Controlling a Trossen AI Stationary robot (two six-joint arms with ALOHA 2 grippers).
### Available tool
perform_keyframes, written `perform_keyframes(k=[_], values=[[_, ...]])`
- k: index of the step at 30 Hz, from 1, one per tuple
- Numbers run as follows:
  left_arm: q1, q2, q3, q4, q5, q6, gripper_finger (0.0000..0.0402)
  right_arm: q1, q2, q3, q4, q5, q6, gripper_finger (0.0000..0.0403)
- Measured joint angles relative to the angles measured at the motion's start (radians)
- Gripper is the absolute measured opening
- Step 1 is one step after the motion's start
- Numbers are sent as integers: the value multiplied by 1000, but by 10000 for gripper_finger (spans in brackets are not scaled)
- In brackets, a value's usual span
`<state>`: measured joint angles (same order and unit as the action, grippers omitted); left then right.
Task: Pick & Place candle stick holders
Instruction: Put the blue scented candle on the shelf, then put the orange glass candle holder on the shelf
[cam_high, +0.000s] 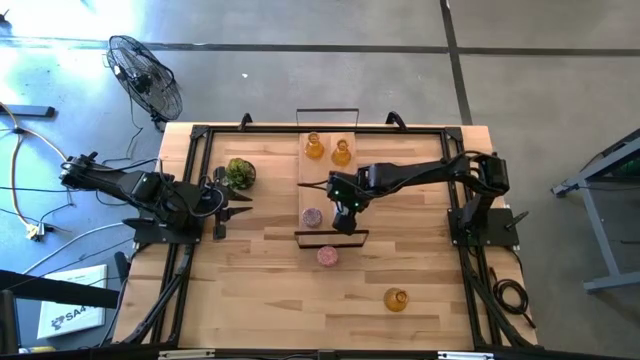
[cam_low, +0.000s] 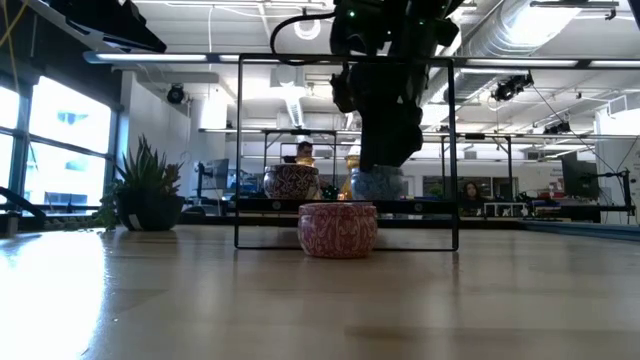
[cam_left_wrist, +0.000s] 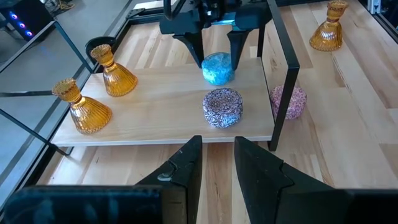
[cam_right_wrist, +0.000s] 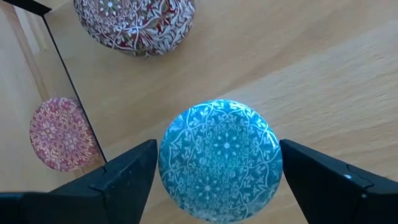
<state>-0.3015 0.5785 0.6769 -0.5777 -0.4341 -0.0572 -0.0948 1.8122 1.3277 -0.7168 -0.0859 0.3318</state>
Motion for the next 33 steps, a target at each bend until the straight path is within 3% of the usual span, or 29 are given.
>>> perform_keyframes(k=[11,13,17,19,27,33], values=[[0,0,0,0,0,0,92,1,0,36,-10,20,-27,327],[0,0,0,0,0,0,92,8,0,82,-48,83,-51,327],[0,0,0,0,0,0,92,43,-8,209,-191,331,-71,327],[0,0,0,0,0,0,92,59,-8,288,-289,386,-59,327],[0,0,0,0,0,0,92,191,-8,511,-705,400,236,328],[0,0,0,0,0,0,92,350,-8,587,-820,310,542,328]])
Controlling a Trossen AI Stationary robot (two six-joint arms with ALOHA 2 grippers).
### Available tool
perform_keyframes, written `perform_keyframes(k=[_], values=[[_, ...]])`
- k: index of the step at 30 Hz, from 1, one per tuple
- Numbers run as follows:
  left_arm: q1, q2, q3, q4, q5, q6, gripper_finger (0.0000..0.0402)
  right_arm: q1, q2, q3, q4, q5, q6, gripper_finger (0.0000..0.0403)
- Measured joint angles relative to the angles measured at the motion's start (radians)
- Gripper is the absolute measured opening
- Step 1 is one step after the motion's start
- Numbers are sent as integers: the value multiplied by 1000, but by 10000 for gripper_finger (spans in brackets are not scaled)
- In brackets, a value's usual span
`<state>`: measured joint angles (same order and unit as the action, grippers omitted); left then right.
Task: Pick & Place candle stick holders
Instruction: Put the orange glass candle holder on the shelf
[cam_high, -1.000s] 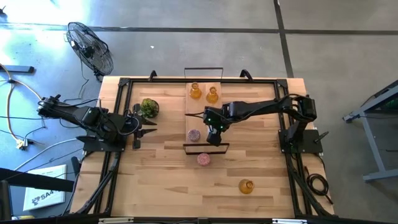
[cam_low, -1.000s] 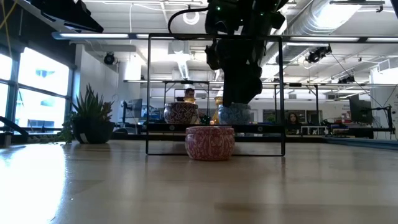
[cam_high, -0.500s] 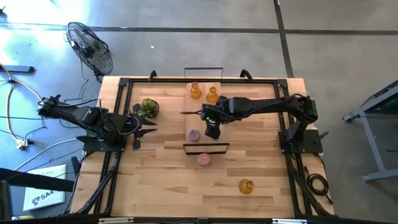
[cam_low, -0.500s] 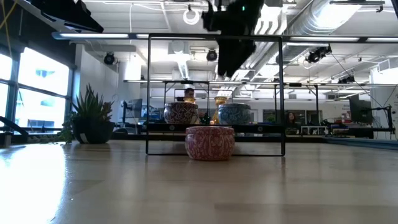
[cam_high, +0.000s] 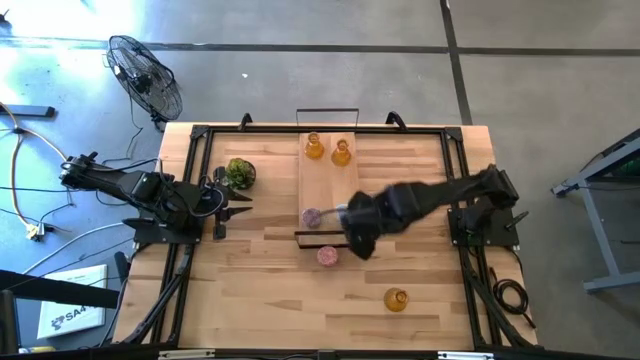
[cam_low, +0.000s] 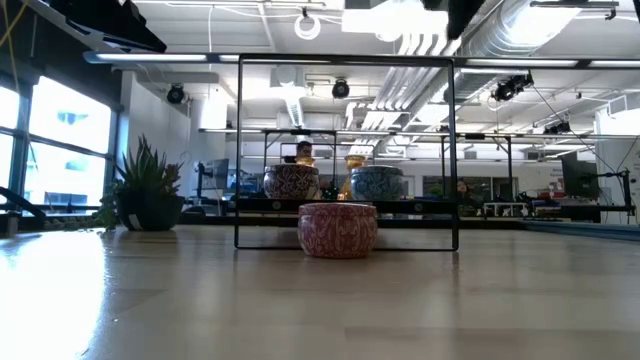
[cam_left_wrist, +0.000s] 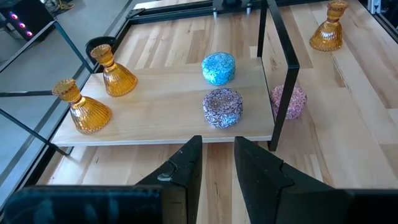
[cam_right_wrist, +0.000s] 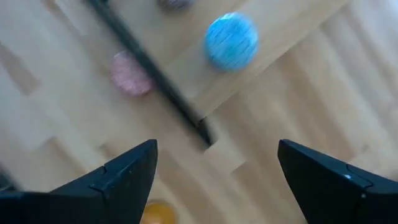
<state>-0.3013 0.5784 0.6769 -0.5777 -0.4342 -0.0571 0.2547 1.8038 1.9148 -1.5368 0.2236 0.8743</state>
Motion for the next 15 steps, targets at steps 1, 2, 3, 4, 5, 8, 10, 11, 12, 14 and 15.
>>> perform_keyframes(k=[1,2,3,4,5,8,10,11,12,14,15], values=[[0,0,0,0,0,0,92,29,0,3,-2,-2,51,328],[0,0,0,0,0,0,92,55,0,4,-3,-3,102,328],[0,0,0,0,0,0,92,80,0,3,-12,-3,156,328],[0,0,0,0,0,0,92,106,1,2,-28,0,216,328],[0,0,0,0,0,0,92,129,7,2,-36,4,274,328],[0,0,0,0,0,0,92,194,11,-41,-33,-26,432,328],[0,0,0,0,0,0,92,237,12,-81,-31,-75,544,328],[0,0,0,0,0,0,92,259,12,-106,-27,-95,603,328],[0,0,0,0,0,0,92,280,12,-131,-22,-114,659,328],[0,0,0,0,0,0,92,316,13,-174,1,-146,758,328],[0,0,0,0,0,0,92,332,13,-196,26,-160,796,328]])
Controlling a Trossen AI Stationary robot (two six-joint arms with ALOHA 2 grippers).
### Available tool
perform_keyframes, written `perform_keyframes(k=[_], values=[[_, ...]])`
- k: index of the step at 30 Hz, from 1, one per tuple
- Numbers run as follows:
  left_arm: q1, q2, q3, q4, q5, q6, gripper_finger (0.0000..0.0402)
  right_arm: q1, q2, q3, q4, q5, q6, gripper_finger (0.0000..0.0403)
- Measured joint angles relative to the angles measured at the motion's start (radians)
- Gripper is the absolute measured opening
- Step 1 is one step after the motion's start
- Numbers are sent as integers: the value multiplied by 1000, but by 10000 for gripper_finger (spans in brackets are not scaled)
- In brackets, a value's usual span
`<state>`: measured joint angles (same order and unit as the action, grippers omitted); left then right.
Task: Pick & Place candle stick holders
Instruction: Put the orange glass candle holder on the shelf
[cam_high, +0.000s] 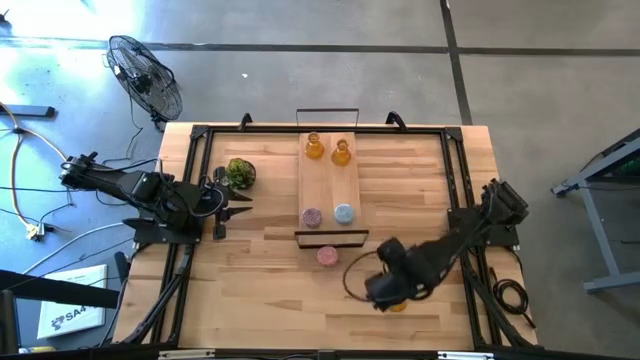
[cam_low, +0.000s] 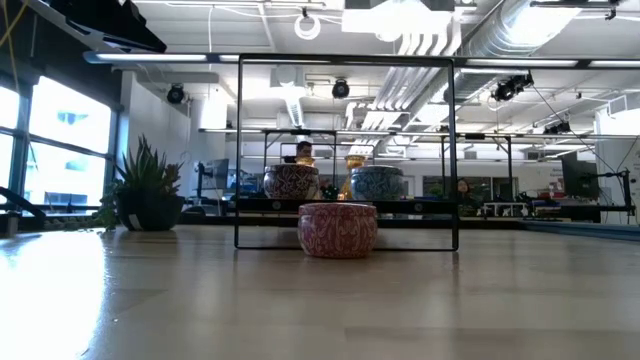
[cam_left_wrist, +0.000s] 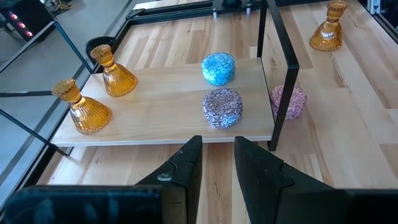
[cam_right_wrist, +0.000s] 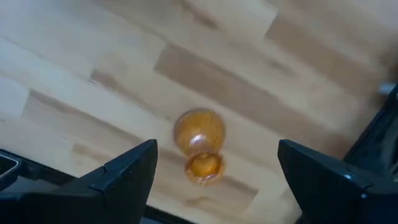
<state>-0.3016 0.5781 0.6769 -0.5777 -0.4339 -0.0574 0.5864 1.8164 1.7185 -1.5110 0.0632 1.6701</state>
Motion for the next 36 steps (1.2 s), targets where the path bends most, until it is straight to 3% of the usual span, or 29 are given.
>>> perform_keyframes(k=[11,18,36], values=[[0,0,0,0,0,0,92,116,0,-220,398,-54,293,328],[0,0,0,0,0,0,92,154,0,-235,336,-54,448,328],[0,0,0,0,0,0,92,120,0,-310,334,-108,461,328]])
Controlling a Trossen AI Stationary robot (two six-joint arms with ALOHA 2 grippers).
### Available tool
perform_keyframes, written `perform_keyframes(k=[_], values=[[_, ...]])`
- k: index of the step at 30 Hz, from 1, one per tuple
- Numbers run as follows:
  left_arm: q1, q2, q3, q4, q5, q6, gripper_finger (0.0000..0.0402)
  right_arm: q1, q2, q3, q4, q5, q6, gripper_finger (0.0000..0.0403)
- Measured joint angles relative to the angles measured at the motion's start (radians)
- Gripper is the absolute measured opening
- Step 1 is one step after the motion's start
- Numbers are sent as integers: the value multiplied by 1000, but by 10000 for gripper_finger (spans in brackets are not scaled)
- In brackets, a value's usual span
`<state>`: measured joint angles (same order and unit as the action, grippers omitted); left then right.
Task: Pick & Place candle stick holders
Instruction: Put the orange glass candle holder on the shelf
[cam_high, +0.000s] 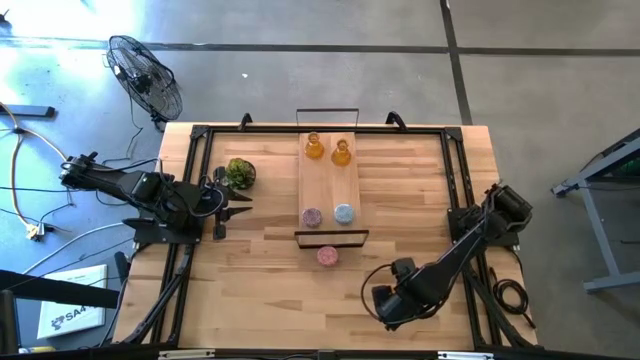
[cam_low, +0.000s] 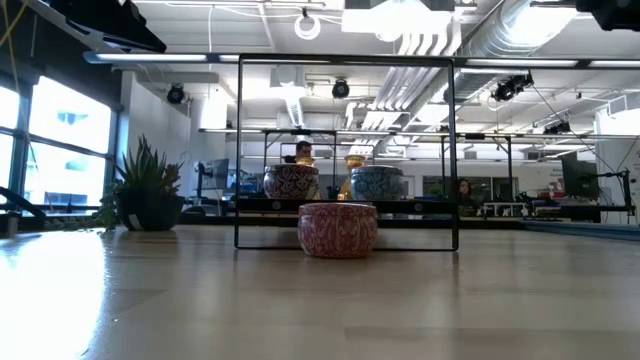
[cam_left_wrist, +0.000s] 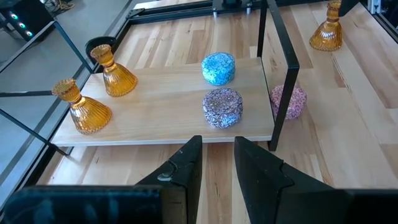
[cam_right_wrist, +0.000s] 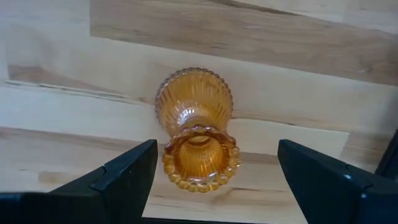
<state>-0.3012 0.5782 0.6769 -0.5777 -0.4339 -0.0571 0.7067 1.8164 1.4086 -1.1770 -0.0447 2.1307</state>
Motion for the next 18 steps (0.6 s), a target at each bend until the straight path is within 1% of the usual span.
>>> perform_keyframes(k=[4,8,13,18], values=[[0,0,0,0,0,0,92,-6,0,0,15,-3,-3,323],[0,0,0,0,0,0,92,-7,0,0,29,8,-9,300],[0,0,0,0,0,0,92,-8,0,0,31,8,16,247],[0,0,0,0,0,0,92,-17,0,0,31,9,16,178]])
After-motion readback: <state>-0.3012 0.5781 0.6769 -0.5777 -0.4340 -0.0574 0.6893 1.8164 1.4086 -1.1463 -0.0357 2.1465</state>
